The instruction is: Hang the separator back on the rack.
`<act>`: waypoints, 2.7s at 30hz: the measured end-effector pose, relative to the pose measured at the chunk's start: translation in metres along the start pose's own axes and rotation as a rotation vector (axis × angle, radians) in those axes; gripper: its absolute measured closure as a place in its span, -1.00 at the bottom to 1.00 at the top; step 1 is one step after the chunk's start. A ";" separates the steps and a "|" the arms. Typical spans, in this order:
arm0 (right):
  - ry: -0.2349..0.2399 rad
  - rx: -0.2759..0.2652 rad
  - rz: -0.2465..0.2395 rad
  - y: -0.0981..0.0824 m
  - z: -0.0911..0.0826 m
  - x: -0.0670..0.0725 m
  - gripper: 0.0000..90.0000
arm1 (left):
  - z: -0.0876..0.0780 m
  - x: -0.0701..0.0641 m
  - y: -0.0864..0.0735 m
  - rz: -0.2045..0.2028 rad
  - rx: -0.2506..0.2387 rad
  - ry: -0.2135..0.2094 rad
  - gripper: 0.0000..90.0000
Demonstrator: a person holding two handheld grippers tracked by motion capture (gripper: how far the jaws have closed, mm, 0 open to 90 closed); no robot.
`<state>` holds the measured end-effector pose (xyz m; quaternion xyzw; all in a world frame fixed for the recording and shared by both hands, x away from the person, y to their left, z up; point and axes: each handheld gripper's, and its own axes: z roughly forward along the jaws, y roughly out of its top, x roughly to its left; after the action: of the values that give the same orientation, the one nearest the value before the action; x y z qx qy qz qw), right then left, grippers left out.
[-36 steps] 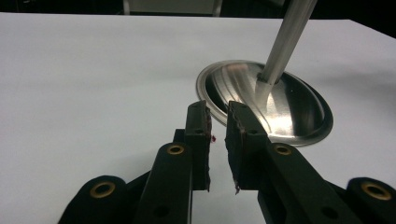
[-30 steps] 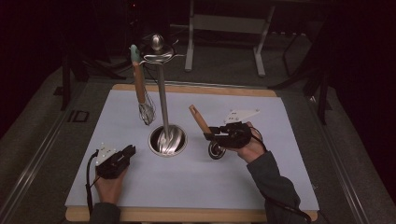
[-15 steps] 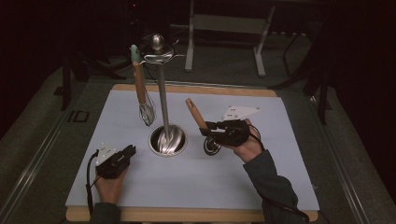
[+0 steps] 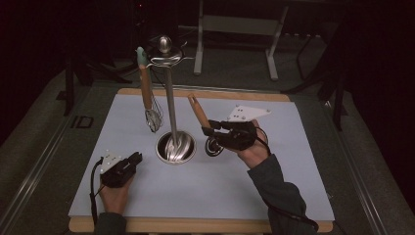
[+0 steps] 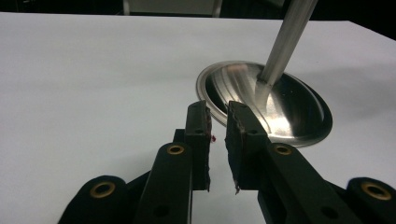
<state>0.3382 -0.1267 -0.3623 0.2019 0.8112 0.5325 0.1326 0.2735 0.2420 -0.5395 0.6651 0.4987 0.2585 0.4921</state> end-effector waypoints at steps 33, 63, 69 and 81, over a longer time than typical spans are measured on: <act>-0.042 -0.160 -0.091 0.057 -0.010 0.025 0.55 | 0.000 0.000 0.000 0.001 -0.003 -0.001 0.76; -0.131 -0.131 -0.120 0.072 0.013 0.033 0.54 | 0.000 0.000 0.000 0.000 -0.002 -0.002 0.76; -0.119 -0.125 -0.104 0.071 0.018 0.032 0.43 | 0.000 0.000 0.000 -0.001 -0.004 -0.002 0.76; -0.087 -0.036 -0.078 0.054 0.011 0.019 0.35 | 0.000 0.000 0.000 0.005 -0.002 0.001 0.75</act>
<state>0.3364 -0.0905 -0.3169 0.1904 0.8022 0.5323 0.1920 0.2732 0.2418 -0.5395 0.6658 0.4969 0.2603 0.4920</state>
